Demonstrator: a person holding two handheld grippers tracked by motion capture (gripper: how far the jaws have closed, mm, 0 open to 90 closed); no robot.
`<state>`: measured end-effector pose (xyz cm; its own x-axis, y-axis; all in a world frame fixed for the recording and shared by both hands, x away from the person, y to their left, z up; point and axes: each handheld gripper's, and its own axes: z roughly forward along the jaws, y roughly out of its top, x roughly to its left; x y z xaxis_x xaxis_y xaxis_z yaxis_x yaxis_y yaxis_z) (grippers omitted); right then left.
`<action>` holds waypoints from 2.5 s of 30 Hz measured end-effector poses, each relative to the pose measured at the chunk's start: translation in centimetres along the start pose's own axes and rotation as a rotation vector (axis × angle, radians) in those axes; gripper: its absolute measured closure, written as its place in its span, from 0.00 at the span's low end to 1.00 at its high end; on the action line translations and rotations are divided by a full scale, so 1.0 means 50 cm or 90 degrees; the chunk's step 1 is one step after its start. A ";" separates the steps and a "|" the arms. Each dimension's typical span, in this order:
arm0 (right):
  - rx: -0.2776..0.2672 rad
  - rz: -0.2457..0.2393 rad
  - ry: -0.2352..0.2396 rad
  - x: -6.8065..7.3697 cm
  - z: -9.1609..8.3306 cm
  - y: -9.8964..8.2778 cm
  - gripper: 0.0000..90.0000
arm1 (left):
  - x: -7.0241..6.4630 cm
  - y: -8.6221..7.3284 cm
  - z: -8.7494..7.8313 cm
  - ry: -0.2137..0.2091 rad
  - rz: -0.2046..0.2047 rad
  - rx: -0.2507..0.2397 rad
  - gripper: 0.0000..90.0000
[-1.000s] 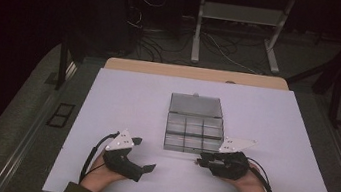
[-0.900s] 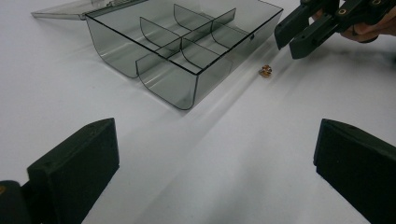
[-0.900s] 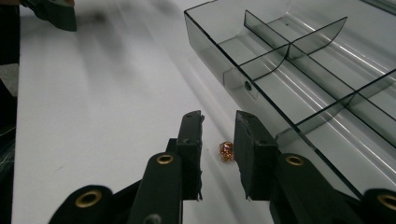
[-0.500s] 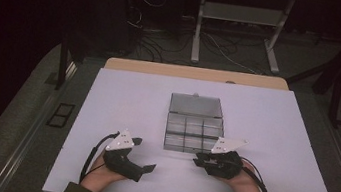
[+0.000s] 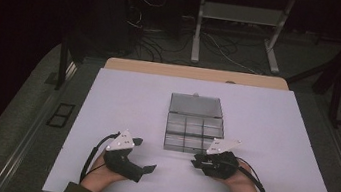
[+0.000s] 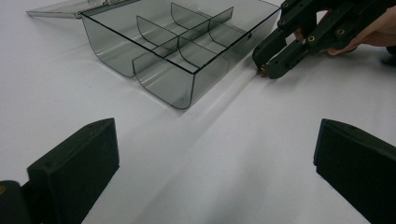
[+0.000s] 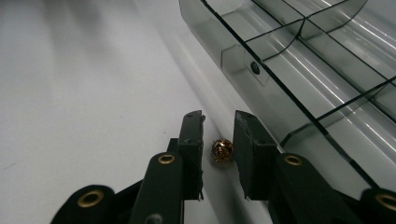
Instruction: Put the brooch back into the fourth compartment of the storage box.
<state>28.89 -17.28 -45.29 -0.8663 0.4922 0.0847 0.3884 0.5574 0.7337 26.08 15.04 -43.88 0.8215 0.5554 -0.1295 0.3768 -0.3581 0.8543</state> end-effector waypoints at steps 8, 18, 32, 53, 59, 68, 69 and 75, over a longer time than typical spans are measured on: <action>0.001 0.001 -0.005 -0.003 0.002 -0.003 0.87 | 0.000 0.000 0.001 0.000 0.005 0.002 0.00; 0.003 0.009 0.004 -0.003 -0.007 -0.004 0.89 | -0.001 0.001 0.000 -0.001 0.010 0.004 0.00; -0.026 0.016 0.023 -0.004 -0.037 0.002 0.89 | -0.001 0.002 -0.002 -0.003 0.013 0.001 0.00; -0.076 0.043 0.047 -0.020 -0.084 0.020 0.89 | -0.003 0.002 -0.001 -0.008 0.019 -0.001 0.00; -0.084 0.044 0.045 -0.024 -0.086 0.030 0.89 | -0.003 0.002 0.000 -0.006 0.015 -0.002 0.00; -0.094 0.056 0.041 -0.036 -0.084 0.049 0.89 | -0.004 0.002 0.000 -0.006 0.012 -0.005 0.00; -0.096 0.057 0.041 -0.037 -0.083 0.053 0.89 | -0.004 0.002 0.000 -0.006 0.012 -0.005 0.00; -0.094 0.053 0.041 -0.041 -0.069 0.070 0.89 | -0.002 0.003 0.000 -0.008 0.019 -0.003 0.00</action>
<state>30.95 -18.65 -40.60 -0.8531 0.4862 0.1894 0.4137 0.4091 0.8133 26.03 14.94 -43.74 0.8373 0.5355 -0.1104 0.3507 -0.3712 0.8598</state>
